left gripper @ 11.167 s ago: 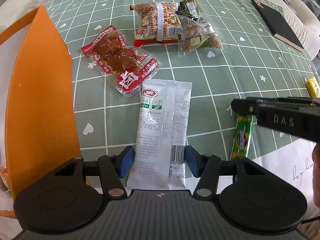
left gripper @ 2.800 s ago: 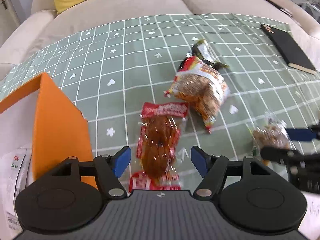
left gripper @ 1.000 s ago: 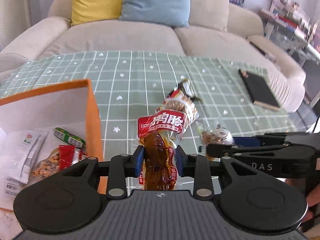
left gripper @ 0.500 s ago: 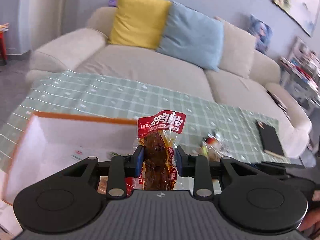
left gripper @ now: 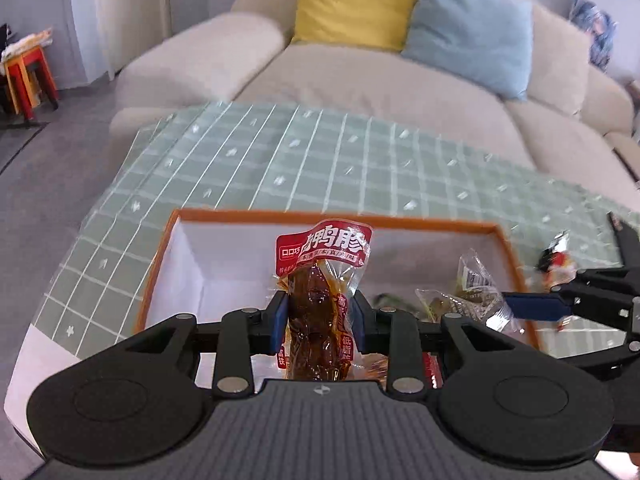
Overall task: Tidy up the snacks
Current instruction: 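Carry the duck-neck pack and clear snack bag over the orange box, then open both tools to drop the two packs into the box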
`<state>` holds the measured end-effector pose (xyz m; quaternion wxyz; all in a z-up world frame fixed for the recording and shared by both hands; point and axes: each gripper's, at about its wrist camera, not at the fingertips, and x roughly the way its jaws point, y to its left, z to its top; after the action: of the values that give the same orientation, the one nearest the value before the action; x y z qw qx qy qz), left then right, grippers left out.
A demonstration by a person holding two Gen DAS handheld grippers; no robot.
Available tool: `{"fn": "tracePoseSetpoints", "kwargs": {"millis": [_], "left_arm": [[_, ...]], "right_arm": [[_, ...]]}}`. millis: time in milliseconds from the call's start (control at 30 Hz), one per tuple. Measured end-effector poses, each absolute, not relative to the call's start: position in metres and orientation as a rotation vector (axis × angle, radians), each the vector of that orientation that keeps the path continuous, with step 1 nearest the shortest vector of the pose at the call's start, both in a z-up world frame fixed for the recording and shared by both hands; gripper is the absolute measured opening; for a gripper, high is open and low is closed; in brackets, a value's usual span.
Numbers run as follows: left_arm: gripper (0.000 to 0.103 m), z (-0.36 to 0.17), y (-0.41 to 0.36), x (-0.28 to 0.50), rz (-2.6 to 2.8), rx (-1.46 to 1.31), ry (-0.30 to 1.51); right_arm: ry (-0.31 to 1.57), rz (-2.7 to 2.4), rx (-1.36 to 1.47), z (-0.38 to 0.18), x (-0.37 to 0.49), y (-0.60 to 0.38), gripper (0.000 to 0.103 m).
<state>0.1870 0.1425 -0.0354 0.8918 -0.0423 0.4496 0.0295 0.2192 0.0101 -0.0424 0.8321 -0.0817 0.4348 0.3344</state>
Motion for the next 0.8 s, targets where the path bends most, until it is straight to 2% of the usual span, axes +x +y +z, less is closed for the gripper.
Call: {"fn": "tracePoseSetpoints", "kwargs": {"millis": [333,800], "left_arm": [[0.036,-0.086,0.161,0.206,0.113,0.067,1.087],[0.040,-0.107,0.159,0.207,0.164,0.114,1.138]], "right_arm": [[1.031,0.629,-0.289,-0.092,0.242,0.053,0.047],[1.044,0.612,-0.329,-0.111,0.246,0.061,0.051]]}}
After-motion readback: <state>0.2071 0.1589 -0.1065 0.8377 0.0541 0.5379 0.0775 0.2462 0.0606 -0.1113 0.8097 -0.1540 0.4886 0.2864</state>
